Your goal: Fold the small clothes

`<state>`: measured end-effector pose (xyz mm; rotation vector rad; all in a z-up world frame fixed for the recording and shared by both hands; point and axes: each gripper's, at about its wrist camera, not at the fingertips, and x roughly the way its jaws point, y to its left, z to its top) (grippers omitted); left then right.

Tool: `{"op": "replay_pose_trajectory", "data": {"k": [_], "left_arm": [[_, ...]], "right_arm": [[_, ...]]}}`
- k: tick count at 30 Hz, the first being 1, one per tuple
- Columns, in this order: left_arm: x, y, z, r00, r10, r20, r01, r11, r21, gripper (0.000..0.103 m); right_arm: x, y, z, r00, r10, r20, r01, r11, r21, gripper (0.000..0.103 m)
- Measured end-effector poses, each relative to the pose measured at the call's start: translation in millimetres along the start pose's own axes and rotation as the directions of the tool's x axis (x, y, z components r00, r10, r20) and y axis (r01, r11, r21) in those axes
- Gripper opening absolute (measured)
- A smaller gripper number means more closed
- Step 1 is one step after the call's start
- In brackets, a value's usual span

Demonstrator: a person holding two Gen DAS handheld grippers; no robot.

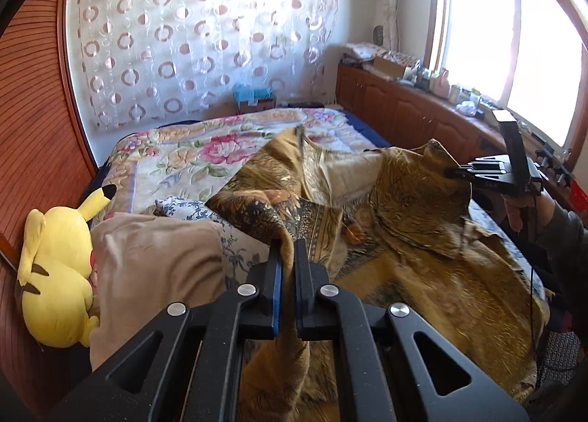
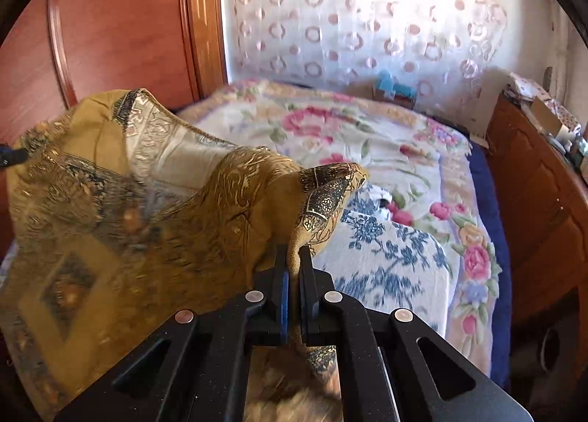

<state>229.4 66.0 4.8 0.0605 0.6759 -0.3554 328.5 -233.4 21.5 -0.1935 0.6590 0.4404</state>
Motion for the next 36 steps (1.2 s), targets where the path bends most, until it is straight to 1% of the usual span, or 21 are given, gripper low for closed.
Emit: {"op": "replay_pose_trajectory", "data": {"k": [4, 9, 14, 16, 18, 21, 23, 25, 28, 32, 35, 36], "left_arm": [[-28, -4, -22, 1.000, -0.003, 0.024, 0.003, 1.000, -0.010, 0.006], [-51, -7, -54, 0.999, -0.012, 0.029, 0.013, 0.999, -0.036, 0.006], [-76, -13, -90, 0.999, -0.006, 0.031, 0.008, 0.998, -0.056, 0.006], [-91, -16, -101, 0.999, 0.001, 0.046, 0.002, 0.998, -0.065, 0.006], [-109, -15, -115, 0.998, -0.013, 0.063, 0.019, 0.995, -0.097, 0.006], [-127, -21, -138, 0.998, -0.004, 0.059, 0.010, 0.994, -0.105, 0.006], [-130, -26, -150, 0.999, 0.006, 0.046, -0.001, 0.995, -0.103, 0.006], [-130, -31, -162, 0.999, 0.023, 0.031, -0.020, 0.995, -0.097, 0.006], [-132, -32, -172, 0.999, 0.025, 0.021, -0.023, 0.995, -0.102, 0.006], [-145, -29, -172, 0.998, 0.022, 0.056, -0.015, 0.992, -0.126, 0.006], [-156, -37, -172, 0.997, 0.026, 0.075, -0.018, 0.994, -0.103, 0.006], [-158, -40, -172, 0.997, 0.028, 0.078, -0.021, 0.995, -0.094, 0.006]], "right_arm": [[-49, 13, -28, 0.998, 0.010, 0.068, -0.011, 1.000, 0.007, 0.004], [-92, 26, -66, 0.993, 0.031, 0.114, -0.033, 0.999, 0.019, 0.003], [-129, 34, -111, 0.992, 0.035, 0.122, -0.038, 0.999, 0.026, 0.003], [-146, 40, -128, 0.992, 0.035, 0.124, -0.039, 0.999, 0.026, 0.003], [-165, 48, -144, 0.991, 0.041, 0.128, -0.044, 0.999, 0.022, 0.003], [-190, 67, -170, 0.993, 0.058, 0.102, -0.059, 0.998, 0.003, 0.003], [-201, 75, -188, 0.993, 0.078, 0.088, -0.078, 0.997, 0.002, 0.003], [-209, 79, -197, 0.994, 0.081, 0.077, -0.081, 0.997, 0.000, 0.003], [-223, 80, -206, 0.992, 0.097, 0.077, -0.099, 0.995, 0.020, 0.003], [-240, 79, -206, 0.991, 0.095, 0.091, -0.097, 0.995, 0.023, 0.003], [-256, 82, -208, 0.991, 0.092, 0.098, -0.094, 0.995, 0.024, 0.003], [-256, 84, -207, 0.991, 0.091, 0.099, -0.093, 0.995, 0.019, 0.003]]}}
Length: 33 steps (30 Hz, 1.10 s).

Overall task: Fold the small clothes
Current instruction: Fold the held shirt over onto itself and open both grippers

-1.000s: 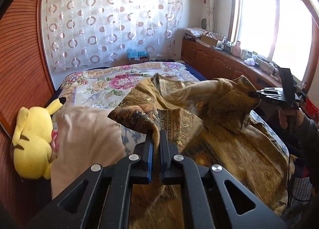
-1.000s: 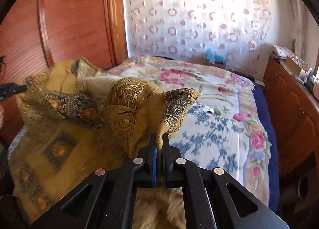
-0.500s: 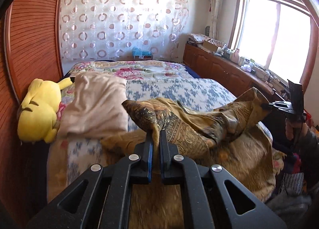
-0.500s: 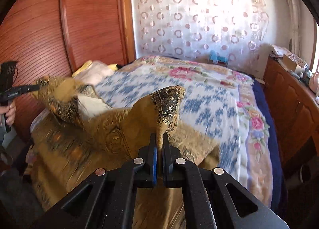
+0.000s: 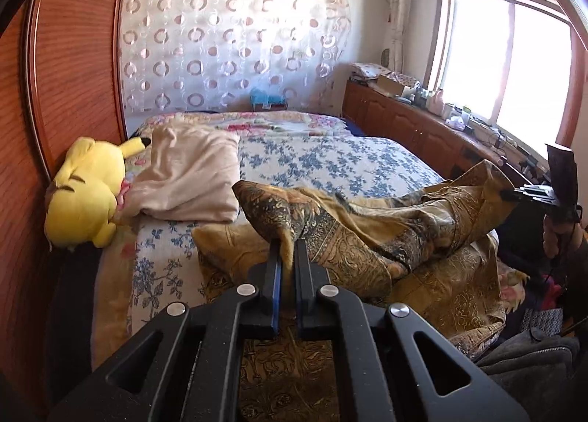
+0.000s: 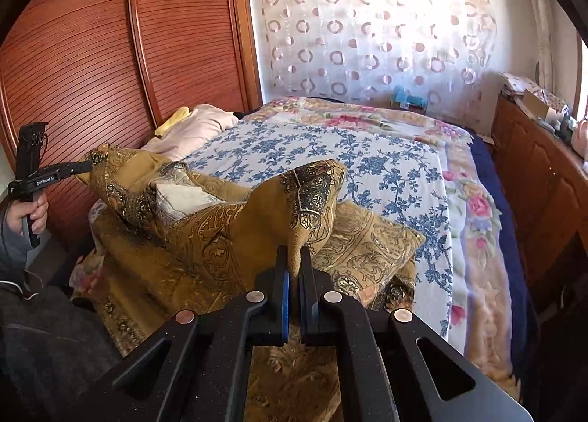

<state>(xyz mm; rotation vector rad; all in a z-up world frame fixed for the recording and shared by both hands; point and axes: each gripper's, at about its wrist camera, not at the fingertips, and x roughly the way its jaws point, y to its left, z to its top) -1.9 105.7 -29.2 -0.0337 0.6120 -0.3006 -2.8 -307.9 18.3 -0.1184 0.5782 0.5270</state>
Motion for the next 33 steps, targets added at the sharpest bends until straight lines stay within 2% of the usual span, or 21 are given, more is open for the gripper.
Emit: {"op": "replay_pose_trajectory", "data": {"k": [5, 10, 12, 14, 16, 18, 19, 20, 21, 24, 28, 33], "left_arm": [[-3, -10, -3, 1.000, -0.005, -0.014, 0.005, 1.000, 0.021, 0.006], [9, -13, -12, 0.998, -0.006, -0.062, 0.007, 1.000, 0.025, 0.007], [12, -13, -14, 0.997, -0.011, -0.080, 0.013, 1.000, 0.025, 0.019], [11, -13, -15, 0.997, -0.006, -0.076, 0.009, 0.999, 0.033, 0.025], [9, -14, -14, 0.998, -0.008, -0.069, 0.010, 0.999, 0.035, 0.038], [7, -14, -12, 0.998, -0.009, -0.057, 0.011, 0.999, 0.033, 0.061], [6, -14, -11, 0.999, -0.006, -0.054, 0.008, 0.999, 0.033, 0.066], [6, -14, -10, 0.999, 0.002, -0.048, -0.001, 0.999, 0.034, 0.075], [7, -14, -10, 0.999, 0.009, -0.042, -0.007, 0.999, 0.035, 0.077], [9, -12, -10, 0.999, 0.008, -0.040, -0.007, 1.000, 0.027, 0.077], [16, -8, -12, 0.998, 0.029, -0.052, -0.029, 1.000, 0.012, 0.077], [26, 3, -17, 0.997, 0.044, -0.070, -0.046, 0.999, -0.019, 0.077]], "right_arm": [[-4, 9, -8, 1.000, -0.007, -0.015, 0.007, 1.000, -0.010, 0.003], [7, 9, -19, 0.998, -0.022, -0.065, 0.023, 1.000, 0.013, 0.003], [11, 5, -23, 0.996, -0.030, -0.085, 0.032, 0.999, 0.033, 0.003], [14, 0, -25, 0.994, -0.021, -0.103, 0.027, 0.998, 0.055, 0.003], [16, -3, -23, 0.994, -0.014, -0.109, 0.023, 0.997, 0.076, 0.004], [15, -4, -21, 0.994, -0.006, -0.106, 0.016, 0.996, 0.086, 0.004], [14, -5, -20, 0.995, 0.001, -0.100, 0.008, 0.996, 0.090, 0.010], [12, -6, -18, 0.996, 0.000, -0.089, 0.008, 0.996, 0.091, 0.012], [9, -7, -18, 0.997, -0.008, -0.079, 0.015, 0.996, 0.092, 0.015], [1, -10, -15, 0.999, -0.020, -0.050, 0.025, 0.995, 0.100, 0.020], [-5, -12, -11, 0.998, -0.061, -0.022, 0.063, 0.993, 0.099, 0.040], [9, -16, -5, 0.994, -0.103, -0.023, 0.104, 0.991, 0.086, 0.043]]}}
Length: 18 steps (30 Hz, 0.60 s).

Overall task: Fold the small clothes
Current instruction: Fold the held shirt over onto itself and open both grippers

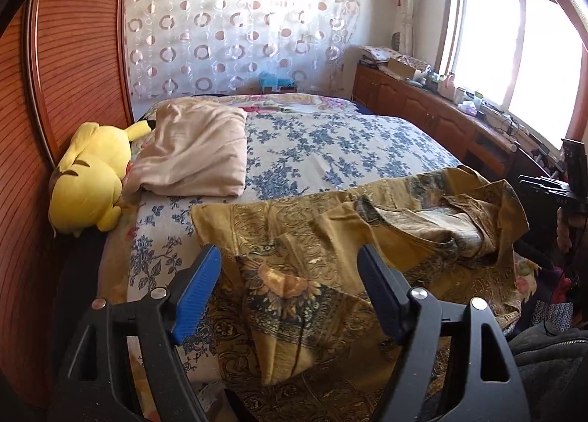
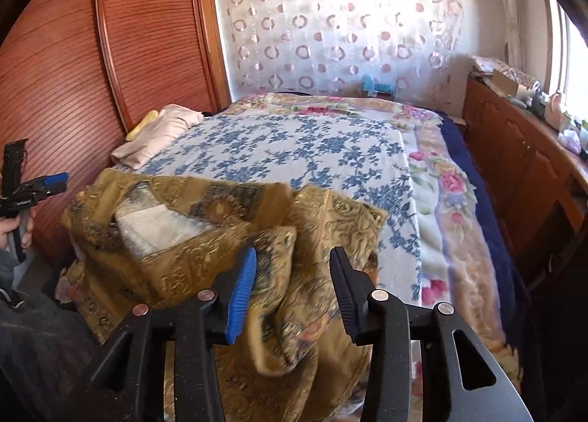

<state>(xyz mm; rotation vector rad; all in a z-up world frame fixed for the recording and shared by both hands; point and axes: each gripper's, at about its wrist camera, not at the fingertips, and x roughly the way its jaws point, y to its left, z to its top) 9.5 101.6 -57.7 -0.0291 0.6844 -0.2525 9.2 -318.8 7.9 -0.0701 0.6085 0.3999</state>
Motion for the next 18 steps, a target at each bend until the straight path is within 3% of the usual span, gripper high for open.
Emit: {"op": "replay_pose_trajectory", "data": {"k": [6, 14, 18], "left_arm": [[23, 19, 7, 1.000, 0.028, -0.013, -0.029, 0.999, -0.018, 0.077], [54, 38, 6, 0.997, 0.047, -0.058, -0.050, 0.997, -0.058, 0.077], [60, 41, 4, 0.995, 0.064, -0.073, -0.069, 0.995, -0.067, 0.077]], "right_arm": [[48, -15, 15, 1.000, -0.004, -0.023, 0.005, 0.998, 0.066, 0.043], [111, -53, 27, 0.984, -0.131, -0.118, 0.150, 0.974, 0.167, 0.043], [122, -60, 28, 0.988, -0.091, -0.128, 0.118, 0.967, 0.224, 0.043]]}}
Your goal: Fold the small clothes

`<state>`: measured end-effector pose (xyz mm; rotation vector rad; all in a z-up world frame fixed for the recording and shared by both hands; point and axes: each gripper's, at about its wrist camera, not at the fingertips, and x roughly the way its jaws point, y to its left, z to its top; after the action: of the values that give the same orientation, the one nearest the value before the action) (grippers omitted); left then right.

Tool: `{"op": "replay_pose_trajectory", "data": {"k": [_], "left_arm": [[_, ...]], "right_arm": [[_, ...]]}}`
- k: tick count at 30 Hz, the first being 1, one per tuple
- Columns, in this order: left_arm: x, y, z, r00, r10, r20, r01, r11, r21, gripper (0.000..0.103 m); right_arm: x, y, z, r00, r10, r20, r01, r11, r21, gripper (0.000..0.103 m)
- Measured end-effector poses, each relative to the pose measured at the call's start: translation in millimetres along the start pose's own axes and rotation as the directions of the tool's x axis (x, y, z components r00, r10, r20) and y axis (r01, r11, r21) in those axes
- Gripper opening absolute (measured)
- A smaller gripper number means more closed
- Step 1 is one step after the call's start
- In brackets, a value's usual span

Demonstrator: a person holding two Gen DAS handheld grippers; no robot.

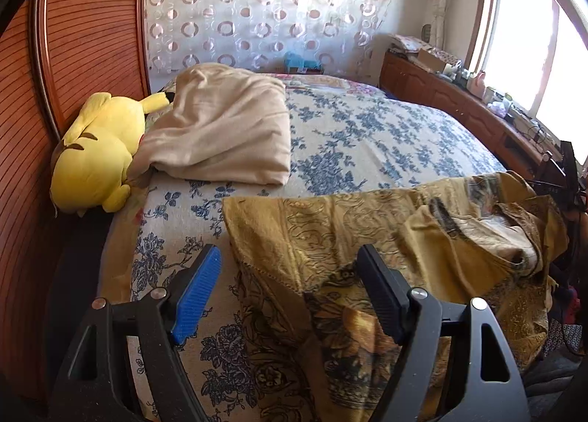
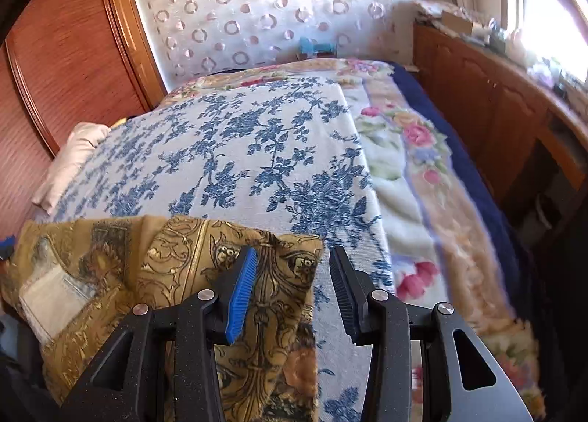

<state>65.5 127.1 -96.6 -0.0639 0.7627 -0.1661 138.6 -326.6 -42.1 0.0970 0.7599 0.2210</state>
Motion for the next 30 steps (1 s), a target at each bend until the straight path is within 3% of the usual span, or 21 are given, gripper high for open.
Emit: {"op": "replay_pose_trajectory", "data": {"k": [2, 4, 7, 9, 15, 21, 26, 29, 30], "left_arm": [[0, 2, 0, 1.000, -0.006, 0.003, 0.006, 1.000, -0.007, 0.077], [3, 4, 2, 1.000, -0.011, 0.007, 0.011, 1.000, -0.011, 0.077], [9, 9, 2, 1.000, -0.002, -0.003, 0.002, 1.000, -0.020, 0.077], [13, 11, 2, 1.000, 0.001, -0.009, -0.001, 1.000, -0.027, 0.077], [23, 16, -3, 1.000, 0.014, -0.028, -0.015, 0.999, -0.038, 0.077], [29, 19, -7, 0.999, 0.014, -0.047, -0.017, 0.999, -0.051, 0.077], [29, 23, -5, 0.999, 0.008, -0.049, -0.011, 0.998, -0.063, 0.077], [29, 24, -2, 0.999, -0.003, -0.037, 0.001, 0.998, -0.069, 0.077], [30, 25, 0, 0.999, -0.006, -0.033, 0.004, 0.998, -0.067, 0.077]], "right_arm": [[6, -2, 2, 0.999, 0.032, -0.006, -0.032, 0.999, 0.026, 0.043], [6, -2, 2, 0.997, 0.072, 0.005, -0.072, 0.997, 0.036, 0.022], [0, -4, 2, 0.994, 0.099, 0.045, -0.100, 0.995, 0.017, 0.006], [-11, -2, -1, 0.989, 0.119, 0.082, -0.119, 0.993, -0.005, 0.005], [-52, -18, -15, 0.976, 0.002, 0.217, -0.018, 0.997, 0.072, 0.004], [-33, -15, -25, 0.989, -0.069, 0.131, 0.063, 0.997, 0.050, 0.004], [-41, -4, -18, 0.983, -0.072, 0.169, 0.073, 0.997, 0.001, 0.004], [-46, 5, -17, 0.980, -0.042, 0.194, 0.052, 0.998, -0.044, 0.021], [-47, 6, -19, 0.980, -0.031, 0.196, 0.043, 0.997, -0.056, 0.033]]}}
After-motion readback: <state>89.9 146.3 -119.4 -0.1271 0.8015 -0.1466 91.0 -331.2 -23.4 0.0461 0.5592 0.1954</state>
